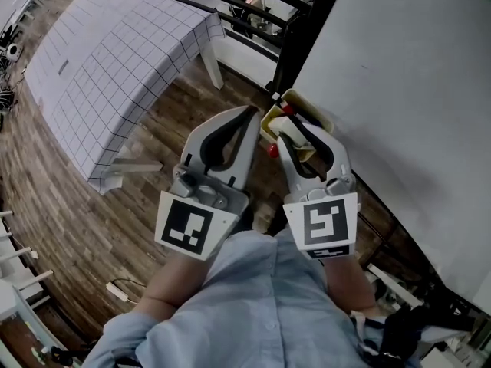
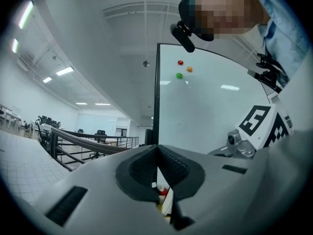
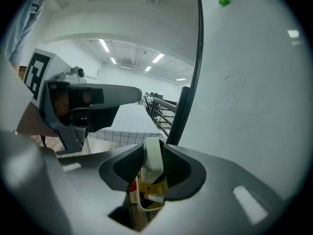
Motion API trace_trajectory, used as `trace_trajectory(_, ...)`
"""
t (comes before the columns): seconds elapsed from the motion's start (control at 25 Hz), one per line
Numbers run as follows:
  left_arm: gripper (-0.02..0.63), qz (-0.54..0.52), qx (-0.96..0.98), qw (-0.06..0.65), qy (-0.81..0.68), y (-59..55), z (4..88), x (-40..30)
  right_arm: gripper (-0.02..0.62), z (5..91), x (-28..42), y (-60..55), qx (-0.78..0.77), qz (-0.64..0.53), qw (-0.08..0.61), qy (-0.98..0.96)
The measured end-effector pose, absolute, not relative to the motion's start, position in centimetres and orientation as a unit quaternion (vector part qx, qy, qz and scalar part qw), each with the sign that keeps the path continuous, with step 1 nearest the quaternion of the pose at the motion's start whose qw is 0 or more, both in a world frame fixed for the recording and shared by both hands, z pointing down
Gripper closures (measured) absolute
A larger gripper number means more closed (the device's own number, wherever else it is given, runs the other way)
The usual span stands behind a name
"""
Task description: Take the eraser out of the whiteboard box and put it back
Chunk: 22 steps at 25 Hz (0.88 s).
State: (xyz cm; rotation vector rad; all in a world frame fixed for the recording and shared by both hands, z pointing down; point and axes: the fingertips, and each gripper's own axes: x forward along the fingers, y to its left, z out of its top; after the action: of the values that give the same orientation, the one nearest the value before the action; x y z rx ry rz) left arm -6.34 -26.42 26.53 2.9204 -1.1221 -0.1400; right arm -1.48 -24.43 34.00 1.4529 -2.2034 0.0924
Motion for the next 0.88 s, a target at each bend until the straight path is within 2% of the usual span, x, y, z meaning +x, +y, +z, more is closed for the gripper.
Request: trace_trajectory(0.88, 0.607, -0.043, 0.948, 0.037, -0.313, -29.4, 28.7, -5.9, 0.465, 39.6, -3.2, -25.3, 0.516, 0.041, 0.363, -0.774)
